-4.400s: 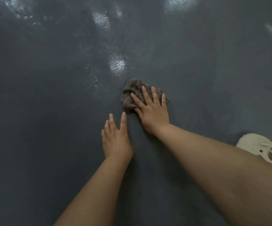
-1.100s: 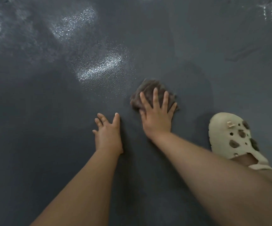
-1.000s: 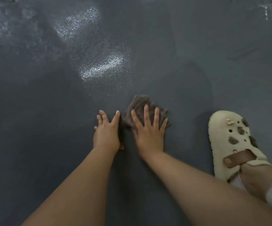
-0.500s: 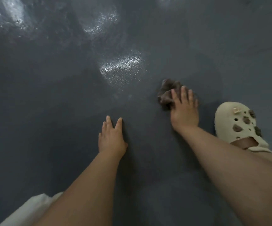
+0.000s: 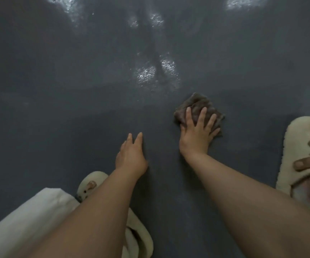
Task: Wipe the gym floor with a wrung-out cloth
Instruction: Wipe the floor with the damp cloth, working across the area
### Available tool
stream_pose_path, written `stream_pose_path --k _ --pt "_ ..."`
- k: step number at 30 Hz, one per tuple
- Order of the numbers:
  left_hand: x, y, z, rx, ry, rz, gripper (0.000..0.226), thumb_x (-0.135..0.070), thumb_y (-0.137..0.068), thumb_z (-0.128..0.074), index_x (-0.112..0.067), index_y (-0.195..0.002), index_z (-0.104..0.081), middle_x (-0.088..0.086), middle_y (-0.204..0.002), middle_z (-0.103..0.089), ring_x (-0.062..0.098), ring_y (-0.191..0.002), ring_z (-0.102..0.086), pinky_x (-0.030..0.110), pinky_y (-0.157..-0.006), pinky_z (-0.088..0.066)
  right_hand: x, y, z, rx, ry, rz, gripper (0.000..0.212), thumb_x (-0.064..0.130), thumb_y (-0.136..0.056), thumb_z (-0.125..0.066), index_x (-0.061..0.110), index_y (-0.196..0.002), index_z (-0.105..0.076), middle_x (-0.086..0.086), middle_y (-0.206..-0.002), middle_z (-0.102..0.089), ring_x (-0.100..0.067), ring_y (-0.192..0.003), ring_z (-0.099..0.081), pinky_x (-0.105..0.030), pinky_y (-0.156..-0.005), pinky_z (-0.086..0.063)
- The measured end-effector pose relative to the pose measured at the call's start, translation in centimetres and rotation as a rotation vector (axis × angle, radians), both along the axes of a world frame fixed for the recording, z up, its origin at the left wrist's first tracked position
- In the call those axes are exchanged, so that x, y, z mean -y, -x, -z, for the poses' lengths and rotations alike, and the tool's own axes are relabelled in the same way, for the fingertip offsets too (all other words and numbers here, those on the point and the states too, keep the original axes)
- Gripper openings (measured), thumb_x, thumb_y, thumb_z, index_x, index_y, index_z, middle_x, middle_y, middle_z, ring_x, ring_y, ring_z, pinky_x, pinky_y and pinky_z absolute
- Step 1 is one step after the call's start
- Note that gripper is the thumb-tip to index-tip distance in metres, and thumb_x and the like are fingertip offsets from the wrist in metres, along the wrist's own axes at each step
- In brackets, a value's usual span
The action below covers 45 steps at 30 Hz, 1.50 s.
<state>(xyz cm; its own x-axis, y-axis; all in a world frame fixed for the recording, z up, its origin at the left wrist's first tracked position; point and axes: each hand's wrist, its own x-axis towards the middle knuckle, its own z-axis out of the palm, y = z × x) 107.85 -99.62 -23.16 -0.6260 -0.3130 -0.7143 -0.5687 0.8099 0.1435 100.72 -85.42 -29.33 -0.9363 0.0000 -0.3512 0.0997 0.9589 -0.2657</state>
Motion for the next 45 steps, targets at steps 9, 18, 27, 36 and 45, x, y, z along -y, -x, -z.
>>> stream_pose_path --k 9,18,27,36,45 --pt "2.0 -2.7 0.1 -0.030 0.044 -0.008 0.084 -0.016 -0.090 -0.060 -0.029 -0.151 -0.004 0.007 -0.159 0.007 0.027 -0.146 -0.004 0.039 -0.113 -0.022 3.1 -5.7 1.0 -0.080 0.052 -0.570 0.055 0.037 -0.095 -0.030 0.033 -0.149 -0.021 -0.008 -0.159 -0.005 -0.038 -0.145 0.001 -0.049 -0.113 0.005" --pt "4.5 -1.4 0.5 -0.015 0.116 -0.190 0.095 -0.028 -0.086 -0.067 -0.035 -0.150 0.003 0.008 -0.155 0.024 0.034 -0.145 0.008 0.050 -0.114 -0.016 1.9 6.0 1.2 -0.038 -0.051 -0.105 0.056 0.028 -0.101 -0.032 0.030 -0.152 -0.008 -0.001 -0.160 0.008 -0.029 -0.145 0.010 -0.048 -0.116 0.003" --pt "5.9 -1.2 2.3 0.065 0.073 -0.267 0.107 -0.038 -0.081 -0.071 -0.029 -0.150 0.011 0.011 -0.156 0.020 0.043 -0.142 0.005 0.056 -0.108 -0.025 8.6 9.6 0.7 -0.004 -0.057 0.187 0.054 0.048 -0.099 -0.029 0.045 -0.148 -0.006 -0.004 -0.159 0.010 -0.037 -0.143 0.014 -0.064 -0.108 0.006" --pt "8.9 -0.9 1.6 0.101 -0.035 -0.138 0.077 -0.009 -0.093 -0.051 -0.022 -0.152 -0.004 0.017 -0.157 0.010 0.045 -0.141 -0.011 0.043 -0.112 -0.027 14.3 -3.3 0.0 0.050 0.010 -0.474 0.058 0.046 -0.099 -0.030 0.045 -0.148 0.001 0.000 -0.158 0.017 -0.034 -0.142 0.022 -0.058 -0.110 0.011" --pt "8.5 -4.9 -4.9 -0.033 -0.074 -0.224 0.070 -0.004 -0.094 -0.041 -0.017 -0.152 -0.004 0.010 -0.159 0.000 0.030 -0.146 -0.006 0.037 -0.115 -0.019 10.7 -4.8 -6.8 0.423 -0.133 -0.736 0.060 0.042 -0.095 -0.044 0.034 -0.149 -0.019 -0.002 -0.160 0.003 -0.031 -0.146 0.003 -0.052 -0.115 -0.006"
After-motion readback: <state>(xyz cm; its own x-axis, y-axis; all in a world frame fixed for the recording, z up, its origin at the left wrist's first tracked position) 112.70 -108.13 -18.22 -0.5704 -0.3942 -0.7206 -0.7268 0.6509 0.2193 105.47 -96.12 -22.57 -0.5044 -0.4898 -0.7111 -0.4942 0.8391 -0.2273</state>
